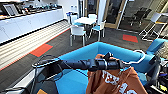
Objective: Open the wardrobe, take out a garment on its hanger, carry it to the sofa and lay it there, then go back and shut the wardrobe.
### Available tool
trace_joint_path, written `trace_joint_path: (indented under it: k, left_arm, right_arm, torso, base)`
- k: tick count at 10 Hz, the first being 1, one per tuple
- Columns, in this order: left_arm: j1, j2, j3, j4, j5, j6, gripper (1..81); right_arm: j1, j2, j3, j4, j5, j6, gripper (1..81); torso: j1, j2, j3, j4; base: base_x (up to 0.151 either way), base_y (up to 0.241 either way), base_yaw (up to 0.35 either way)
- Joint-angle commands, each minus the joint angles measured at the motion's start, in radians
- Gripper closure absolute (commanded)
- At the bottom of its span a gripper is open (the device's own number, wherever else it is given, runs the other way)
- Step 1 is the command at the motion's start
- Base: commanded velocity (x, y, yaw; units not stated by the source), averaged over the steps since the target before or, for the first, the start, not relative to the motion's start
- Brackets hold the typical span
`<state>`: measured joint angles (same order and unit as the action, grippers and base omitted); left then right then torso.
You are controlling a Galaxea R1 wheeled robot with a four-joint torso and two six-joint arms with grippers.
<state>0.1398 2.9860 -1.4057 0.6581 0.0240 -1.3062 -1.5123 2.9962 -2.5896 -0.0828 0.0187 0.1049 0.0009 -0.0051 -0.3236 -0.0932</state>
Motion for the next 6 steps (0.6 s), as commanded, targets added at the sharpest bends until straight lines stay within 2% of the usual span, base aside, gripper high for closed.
trace_joint_path:
  k: [1,3,6]
  left_arm:
    - [-0.209,0.154,-0.053,0.014,-0.082,0.007,81.1]
    - [-0.223,0.179,-0.088,0.017,-0.082,0.007,81.1]
    - [-0.246,0.237,-0.214,0.017,-0.090,0.007,81.1]
  right_arm:
    - [0.005,-0.004,0.003,-0.008,-0.072,-0.001,1.0]
    - [0.007,0.000,0.003,-0.008,-0.072,-0.001,1.0]
    - [0.013,0.011,-0.003,-0.009,-0.072,-0.001,1.0]
  torso:
    - [0.000,0.000,0.000,0.000]
    - [0.000,0.000,0.000,0.000]
    - [0.000,0.000,0.000,0.000]
  base:
    - [0.000,0.000,0.000]
    - [0.000,0.000,0.000]
    - [0.000,0.000,0.000]
